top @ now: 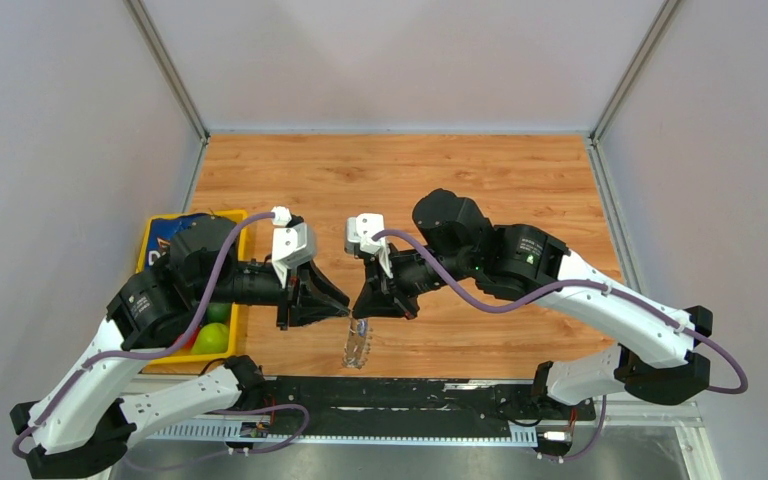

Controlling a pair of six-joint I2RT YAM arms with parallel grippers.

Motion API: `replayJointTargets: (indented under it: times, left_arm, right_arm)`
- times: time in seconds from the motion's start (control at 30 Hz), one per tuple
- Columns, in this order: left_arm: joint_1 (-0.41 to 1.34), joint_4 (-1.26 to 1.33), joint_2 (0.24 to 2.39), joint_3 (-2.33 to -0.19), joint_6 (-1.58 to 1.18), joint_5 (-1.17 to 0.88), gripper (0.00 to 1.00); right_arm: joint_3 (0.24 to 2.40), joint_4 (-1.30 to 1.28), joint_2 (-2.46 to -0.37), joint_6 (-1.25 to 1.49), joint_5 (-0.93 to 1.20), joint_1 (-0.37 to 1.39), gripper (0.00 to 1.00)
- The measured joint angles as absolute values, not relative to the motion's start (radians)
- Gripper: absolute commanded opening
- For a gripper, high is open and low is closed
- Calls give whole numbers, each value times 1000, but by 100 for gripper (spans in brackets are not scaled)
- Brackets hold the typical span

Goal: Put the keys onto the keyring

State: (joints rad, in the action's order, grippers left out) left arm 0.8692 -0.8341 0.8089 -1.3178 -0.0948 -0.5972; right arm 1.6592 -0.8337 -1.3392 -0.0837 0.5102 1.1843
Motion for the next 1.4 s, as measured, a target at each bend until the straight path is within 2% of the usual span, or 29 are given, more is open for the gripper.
replayJointTargets:
  times: [0.87, 1.27, 1.33, 1.37, 1.4]
  left_arm:
    - [869, -813, 804, -1295, -95, -642, 26]
    - [869, -805, 804, -1291, -96, -646, 16]
    - [869, -803, 803, -1289, -96, -647, 9]
    - [869, -802, 803, -1288, -96, -649, 3]
    - [869, -801, 803, -1287, -96, -650, 2]
  right_arm:
    - [1671, -833, -1340, -81, 511, 1184, 0]
    - [1671, -834, -1340, -81, 516, 1184, 0]
    - [1671, -834, -1340, -81, 518, 1184, 0]
    - [1671, -835, -1340, -81, 518, 1184, 0]
    - [1671, -836, -1340, -81, 519, 1184, 0]
